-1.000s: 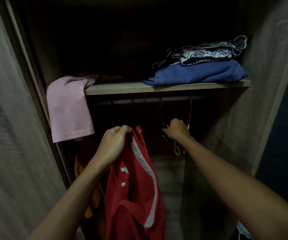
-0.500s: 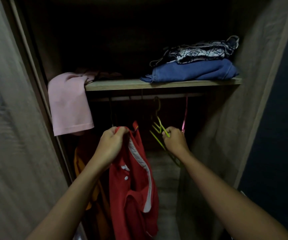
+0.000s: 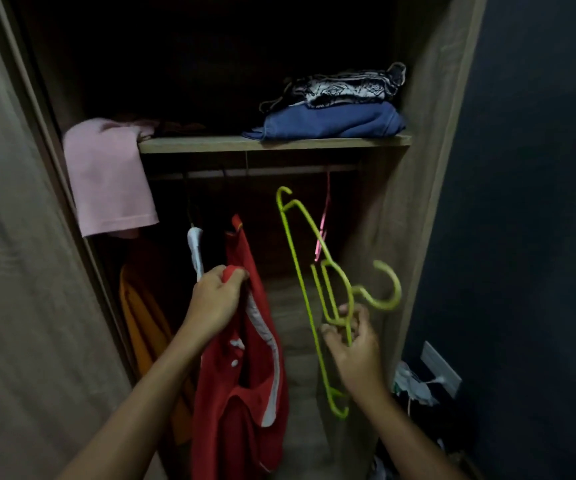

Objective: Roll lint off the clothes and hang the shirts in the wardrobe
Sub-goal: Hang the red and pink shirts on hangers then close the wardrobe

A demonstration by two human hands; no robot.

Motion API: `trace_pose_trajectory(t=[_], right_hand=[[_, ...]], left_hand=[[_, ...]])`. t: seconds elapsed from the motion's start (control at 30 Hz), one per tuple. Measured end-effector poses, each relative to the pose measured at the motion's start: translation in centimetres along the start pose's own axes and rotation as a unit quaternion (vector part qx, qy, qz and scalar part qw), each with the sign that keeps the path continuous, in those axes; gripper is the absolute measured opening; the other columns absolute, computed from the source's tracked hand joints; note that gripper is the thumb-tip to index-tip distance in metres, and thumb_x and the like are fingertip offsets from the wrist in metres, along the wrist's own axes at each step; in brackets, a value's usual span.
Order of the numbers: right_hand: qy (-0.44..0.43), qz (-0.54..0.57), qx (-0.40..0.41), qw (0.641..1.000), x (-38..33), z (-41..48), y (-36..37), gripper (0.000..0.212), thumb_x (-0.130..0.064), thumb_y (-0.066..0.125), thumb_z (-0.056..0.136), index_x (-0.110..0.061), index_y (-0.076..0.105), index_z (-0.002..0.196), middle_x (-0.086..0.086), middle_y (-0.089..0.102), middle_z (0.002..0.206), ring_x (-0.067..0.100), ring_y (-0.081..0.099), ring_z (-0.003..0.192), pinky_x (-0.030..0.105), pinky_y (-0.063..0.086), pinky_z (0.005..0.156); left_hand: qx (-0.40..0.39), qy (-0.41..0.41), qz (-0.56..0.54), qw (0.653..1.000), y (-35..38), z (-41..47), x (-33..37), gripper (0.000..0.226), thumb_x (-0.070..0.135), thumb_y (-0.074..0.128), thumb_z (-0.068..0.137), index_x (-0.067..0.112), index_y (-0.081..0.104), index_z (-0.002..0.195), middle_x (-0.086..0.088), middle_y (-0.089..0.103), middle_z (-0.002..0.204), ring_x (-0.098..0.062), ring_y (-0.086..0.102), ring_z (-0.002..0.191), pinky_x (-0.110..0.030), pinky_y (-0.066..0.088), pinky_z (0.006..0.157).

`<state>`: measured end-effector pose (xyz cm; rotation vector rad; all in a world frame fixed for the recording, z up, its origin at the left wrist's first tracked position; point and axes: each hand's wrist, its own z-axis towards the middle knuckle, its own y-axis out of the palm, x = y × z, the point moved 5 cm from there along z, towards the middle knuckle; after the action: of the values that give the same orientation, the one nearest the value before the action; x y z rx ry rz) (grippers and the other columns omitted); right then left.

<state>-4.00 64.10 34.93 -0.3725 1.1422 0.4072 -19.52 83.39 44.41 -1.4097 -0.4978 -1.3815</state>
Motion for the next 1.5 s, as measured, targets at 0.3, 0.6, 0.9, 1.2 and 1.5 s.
trace_pose_trajectory(t=[0.3, 0.6, 0.9, 1.2, 1.5], right_hand=[[0.042, 0.26, -0.062, 0.963, -7.6, 0.4, -1.6, 0.039, -0.042, 0.06, 0.087, -0.004, 0.071, 0.085, -0.002, 0.031, 0.051, 0.009, 0.024, 0.039, 0.034, 0.012, 0.048], [-0.119, 0.219, -0.074, 0.966, -13.3, 0.1, -5.0, 0.048, -0.074, 0.057, 0.08, -0.03, 0.076, 0.078, 0.02, 0.054, 0.072, 0.011, 0.047, 0.059, 0.022, 0.035, 0.056], [-0.279, -0.006, -0.195, 0.94, -12.2, -1.0, -8.8, 0.015, -0.037, 0.068, 0.088, -0.024, 0.075, 0.084, -0.01, 0.052, 0.102, 0.007, 0.055, 0.103, 0.017, 0.04, 0.092], [-0.306, -0.312, -0.306, 0.846, -15.4, 2.2, -12.4, 0.027, -0.051, 0.068, 0.089, -0.027, 0.075, 0.096, -0.011, 0.048, 0.115, 0.011, 0.042, 0.112, 0.04, 0.038, 0.101], [-0.18, -0.508, -0.44, 0.718, -16.0, 3.8, -11.3, 0.025, -0.051, 0.058, 0.095, -0.037, 0.058, 0.075, -0.02, 0.044, 0.093, -0.003, 0.045, 0.084, 0.025, 0.033, 0.087]], left_hand=[[-0.02, -0.012, -0.063, 0.998, -0.1, -3.2, 3.9, 0.048, 0.047, 0.06, 0.077, 0.005, 0.073, 0.095, -0.023, 0.074, 0.096, -0.026, 0.067, 0.079, -0.038, 0.05, 0.074], [-0.181, 0.026, -0.123, 0.975, 3.0, -9.1, 12.1, 0.021, 0.008, 0.062, 0.083, -0.007, 0.066, 0.098, -0.017, 0.064, 0.081, -0.03, 0.06, 0.076, -0.034, 0.046, 0.071], [-0.19, 0.194, -0.015, 0.962, -2.6, -14.8, 17.4, 0.037, 0.0, 0.056, 0.07, 0.002, 0.071, 0.103, -0.015, 0.075, 0.096, -0.024, 0.069, 0.09, -0.027, 0.055, 0.077], [-0.085, 0.225, 0.12, 0.963, -7.2, -13.3, 15.8, 0.052, -0.015, 0.06, 0.087, 0.034, 0.077, 0.09, 0.011, 0.079, 0.094, 0.004, 0.07, 0.084, -0.019, 0.054, 0.077], [0.035, 0.226, 0.218, 0.949, -8.4, -10.4, 14.5, 0.018, 0.005, 0.072, 0.08, 0.02, 0.067, 0.088, 0.007, 0.064, 0.083, -0.011, 0.058, 0.073, -0.028, 0.05, 0.072]])
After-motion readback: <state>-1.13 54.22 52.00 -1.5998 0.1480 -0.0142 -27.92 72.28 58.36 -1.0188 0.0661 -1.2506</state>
